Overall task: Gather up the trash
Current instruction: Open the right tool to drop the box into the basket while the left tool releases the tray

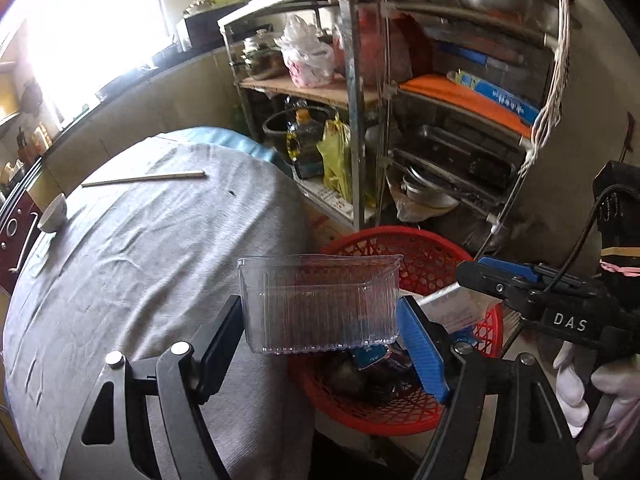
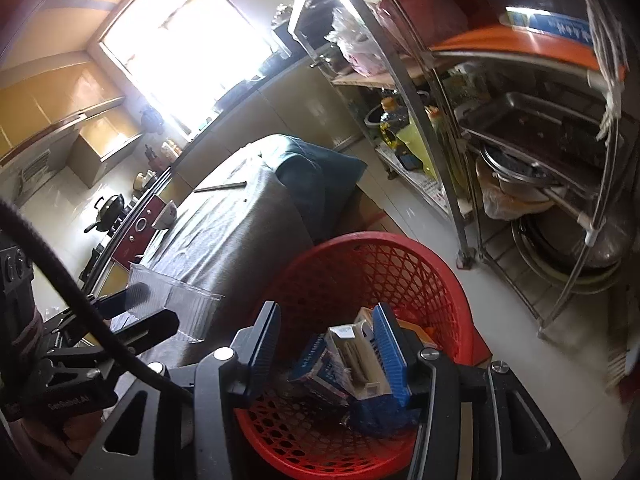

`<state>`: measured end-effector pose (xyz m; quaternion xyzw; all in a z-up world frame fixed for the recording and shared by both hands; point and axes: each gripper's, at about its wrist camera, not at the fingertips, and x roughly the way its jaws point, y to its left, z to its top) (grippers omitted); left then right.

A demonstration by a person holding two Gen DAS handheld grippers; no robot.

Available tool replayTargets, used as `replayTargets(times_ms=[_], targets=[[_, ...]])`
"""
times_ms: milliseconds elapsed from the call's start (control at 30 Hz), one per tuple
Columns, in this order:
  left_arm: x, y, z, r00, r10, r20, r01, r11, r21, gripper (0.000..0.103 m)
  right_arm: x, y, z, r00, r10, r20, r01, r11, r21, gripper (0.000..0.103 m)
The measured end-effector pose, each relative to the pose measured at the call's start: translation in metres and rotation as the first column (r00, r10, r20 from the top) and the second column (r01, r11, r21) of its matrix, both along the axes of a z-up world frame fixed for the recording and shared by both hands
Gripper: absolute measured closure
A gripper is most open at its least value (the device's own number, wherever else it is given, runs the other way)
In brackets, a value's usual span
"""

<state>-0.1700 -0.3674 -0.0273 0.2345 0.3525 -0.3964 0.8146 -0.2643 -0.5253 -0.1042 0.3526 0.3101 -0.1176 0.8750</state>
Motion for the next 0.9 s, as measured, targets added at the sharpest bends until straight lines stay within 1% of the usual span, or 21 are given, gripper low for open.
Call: replayTargets(times_ms=[100,200,333,400,533,700,900], targets=[[-0.003,0.01,0.014,1.0,-0.015,-0.001,0.015,0.998,-0.056,0.025,0.004,0.008,0.011,1.0,0.013,0.003,-0.013,0.999,-0.037,0.051],[-0.01,0.011,0.025,0.999,-0.045,0.008,0.046,0.995,-0.09,0.025,0.005,0.016,0.025,1.0,0.015,0.002,-0.015,0.995,-0.097,0.051],[-0.017,0.008,0.034,0.997,-0.069,0.024,0.071,0.991,-0.113,0.025,-0.003,0.016,0.042,1.0,-0.002,0.025,0.006,0.99,-0.144,0.051],[-0.019,0.005,0.036,0.997,-0.075,0.029,0.078,0.99,-0.119,0.025,-0.006,0.013,0.047,0.999,-0.013,0.035,0.018,0.989,-0.149,0.051],[-0.023,0.0,0.038,0.996,-0.084,0.044,0.089,0.988,-0.123,0.024,-0.012,0.005,0.054,0.998,-0.035,0.055,0.043,0.988,-0.149,0.051],[-0.025,-0.002,0.038,0.995,-0.078,0.057,0.084,0.99,-0.115,0.024,-0.017,0.003,0.055,0.997,-0.043,0.069,0.052,0.989,-0.137,0.051],[-0.026,0.006,0.041,0.992,-0.027,0.12,0.037,0.996,-0.085,0.024,-0.017,0.007,0.062,0.996,-0.027,0.081,0.039,0.988,-0.152,0.051]])
